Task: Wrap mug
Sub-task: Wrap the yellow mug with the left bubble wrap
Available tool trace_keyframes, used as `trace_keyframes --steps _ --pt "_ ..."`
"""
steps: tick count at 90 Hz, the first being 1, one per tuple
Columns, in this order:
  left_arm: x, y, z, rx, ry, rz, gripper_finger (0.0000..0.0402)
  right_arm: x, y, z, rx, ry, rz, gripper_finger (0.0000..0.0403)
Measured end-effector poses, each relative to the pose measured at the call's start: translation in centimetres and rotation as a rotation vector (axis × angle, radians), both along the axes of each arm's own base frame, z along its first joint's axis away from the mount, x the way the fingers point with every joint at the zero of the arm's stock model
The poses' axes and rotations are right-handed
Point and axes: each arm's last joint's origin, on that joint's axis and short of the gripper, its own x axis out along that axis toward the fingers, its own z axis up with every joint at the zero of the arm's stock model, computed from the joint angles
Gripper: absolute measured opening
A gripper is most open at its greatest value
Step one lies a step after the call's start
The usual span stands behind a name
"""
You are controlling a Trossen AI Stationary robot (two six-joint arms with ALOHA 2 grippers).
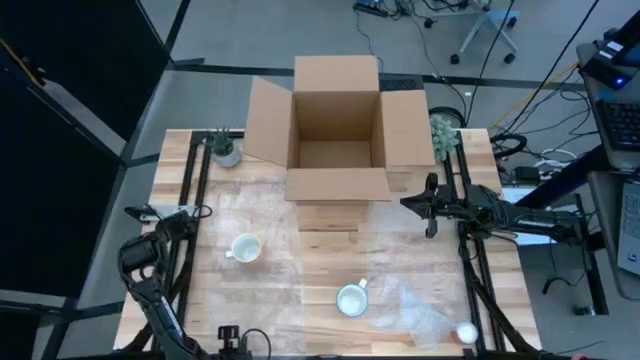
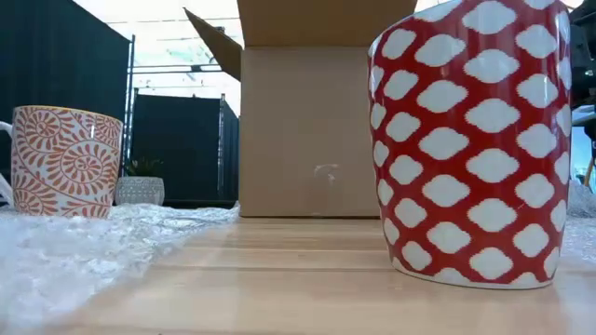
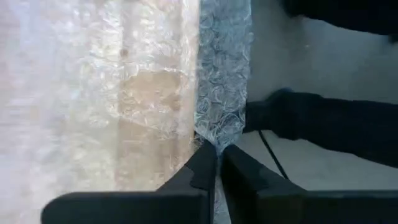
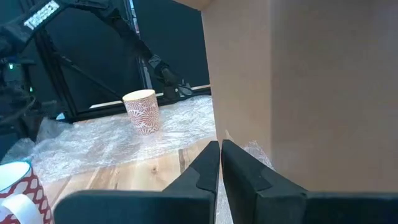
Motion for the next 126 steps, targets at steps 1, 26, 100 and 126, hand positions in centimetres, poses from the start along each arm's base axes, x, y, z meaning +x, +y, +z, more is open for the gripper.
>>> trace_keyframes --steps 1,26,100,126 --pt "0.0 0.1 0.3 0.0 -0.002 0.002 0.0002 0.0 0.0 0.0 0.0 0.0 0.0 0.0004" --pt "-0.1 6.4 7.3 0.117 -0.038 0.084 0.0001 0.0 0.0 0.0 0.0 0.0 0.0 0.0004" --pt "0.9 24.9 3.6 0.332 0.098 0.33 0.0001 0.0 0.0 0.0 0.0 0.0 0.0 0.0004" --pt "2.7 26.9 1.1 0.144 0.12 0.273 0.0001 0.0 0.0 0.0 0.0 0.0 0.0 0.0004"
